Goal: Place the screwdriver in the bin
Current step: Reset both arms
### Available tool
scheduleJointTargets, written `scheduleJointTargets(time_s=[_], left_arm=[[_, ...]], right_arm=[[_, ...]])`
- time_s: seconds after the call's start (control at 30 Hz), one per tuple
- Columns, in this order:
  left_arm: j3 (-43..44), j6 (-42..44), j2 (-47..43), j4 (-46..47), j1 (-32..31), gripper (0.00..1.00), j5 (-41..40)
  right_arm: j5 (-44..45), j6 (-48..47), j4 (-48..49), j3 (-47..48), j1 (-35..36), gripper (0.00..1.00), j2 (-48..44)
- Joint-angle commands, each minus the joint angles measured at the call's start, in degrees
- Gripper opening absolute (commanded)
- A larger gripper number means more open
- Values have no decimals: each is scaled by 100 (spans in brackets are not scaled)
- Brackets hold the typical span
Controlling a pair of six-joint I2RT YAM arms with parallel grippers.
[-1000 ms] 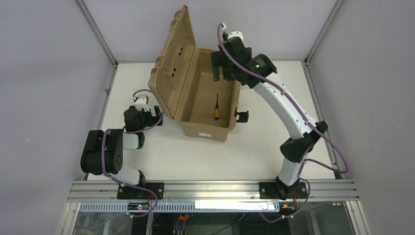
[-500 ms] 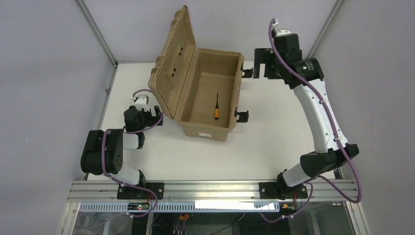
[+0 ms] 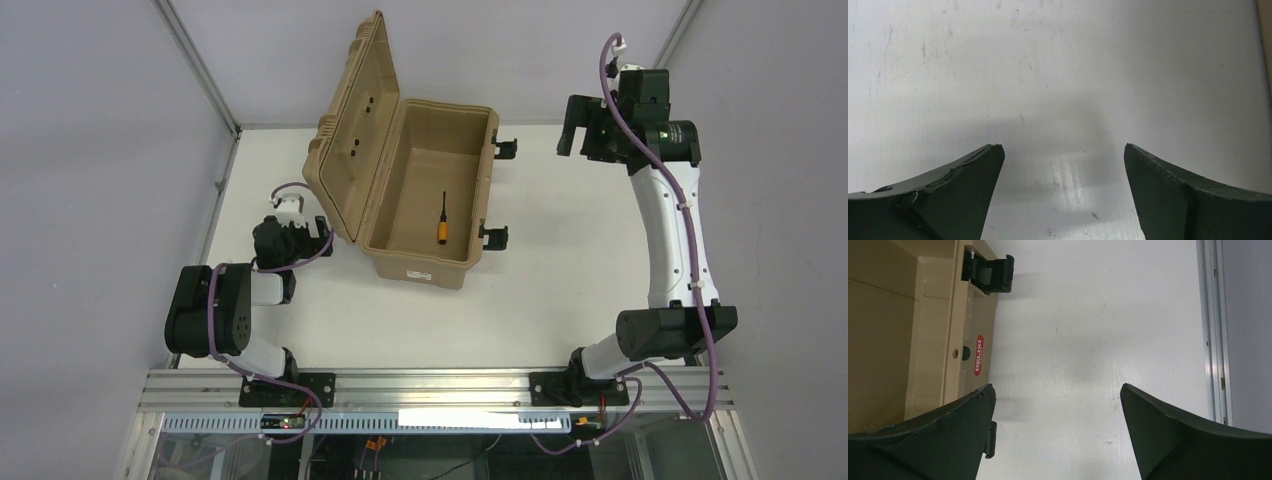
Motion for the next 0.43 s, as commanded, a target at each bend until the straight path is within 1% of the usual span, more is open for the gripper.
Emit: scheduleJointTargets(time_s=[0.0, 0.17, 0.4], left_arm=[[-19, 52, -112, 295, 73, 99, 91], [-19, 56, -106, 294, 71, 99, 100], [-19, 50, -107, 295, 75, 99, 95]], right_arm=[[-164, -60, 121, -1, -3, 99, 100], [188, 90, 405, -197, -3, 99, 27], [188, -5, 481, -292, 10, 99, 32]])
